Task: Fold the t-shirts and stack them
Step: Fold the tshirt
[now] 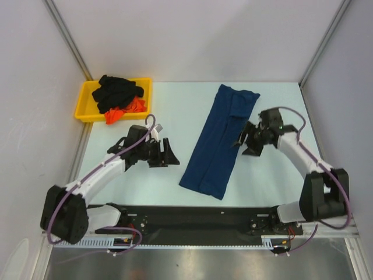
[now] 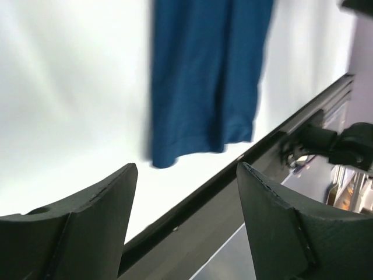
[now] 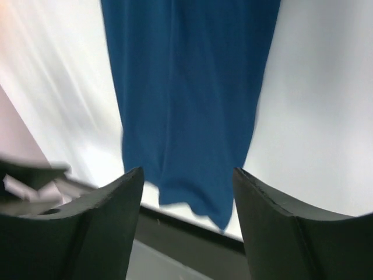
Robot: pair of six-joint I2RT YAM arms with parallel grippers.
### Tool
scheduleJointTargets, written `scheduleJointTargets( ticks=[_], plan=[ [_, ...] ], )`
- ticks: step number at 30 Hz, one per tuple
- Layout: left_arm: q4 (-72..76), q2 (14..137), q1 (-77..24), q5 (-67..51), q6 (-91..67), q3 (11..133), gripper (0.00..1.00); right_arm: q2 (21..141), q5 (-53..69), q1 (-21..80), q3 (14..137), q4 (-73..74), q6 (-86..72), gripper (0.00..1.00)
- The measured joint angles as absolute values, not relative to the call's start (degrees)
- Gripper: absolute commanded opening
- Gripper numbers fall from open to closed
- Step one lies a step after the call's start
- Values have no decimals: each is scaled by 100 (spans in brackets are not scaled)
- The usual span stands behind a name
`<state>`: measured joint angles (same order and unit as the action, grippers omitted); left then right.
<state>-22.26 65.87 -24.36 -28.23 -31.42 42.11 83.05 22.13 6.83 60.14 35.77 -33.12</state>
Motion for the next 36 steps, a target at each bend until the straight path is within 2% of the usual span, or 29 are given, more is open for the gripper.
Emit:
scheduleJointTargets(
  ticks=[5, 9, 13, 16, 17, 19, 27, 31, 35, 36],
  plan=[
    [-2202, 7496, -2196, -3439, -2794, 4198, 75, 7347, 2379, 1743, 4497, 3485, -3846, 62],
    [-2012, 7924, -2198, -3743, -2689, 4195, 66, 6611, 2484, 2401, 3450, 3238, -4421, 59],
    [-1933, 8228, -2237, -3826, -2536, 4193, 57, 6114, 2611, 2617, 2753, 2729, -4873, 53],
    [-1894, 8442, -2305, -3835, -2471, 4187, 59, 6195, 2722, 2624, 2453, 2333, -5162, 54],
    [-1890, 8510, -2353, -3826, -2440, 4185, 65, 6289, 2740, 2639, 2410, 2241, -5221, 54],
    [-1887, 8621, -2482, -3804, -2392, 4180, 67, 6471, 2764, 2668, 2373, 2067, -5310, 54],
    [-1865, 8829, -2821, -3612, -2390, 4178, 65, 7070, 2775, 2853, 2368, 1564, -5443, 48],
    [-1844, 8960, -2832, -3597, -2388, 4178, 58, 7229, 2842, 2875, 2377, 1398, -5454, 45],
    [-1800, 9161, -2871, -3647, -2392, 4178, 49, 7531, 2919, 2877, 2480, 1275, -5389, 30],
    [-1776, 9190, -2875, -3651, -2394, 4178, 47, 7605, 2923, 2882, 2508, 1278, -5371, 21]
  ],
)
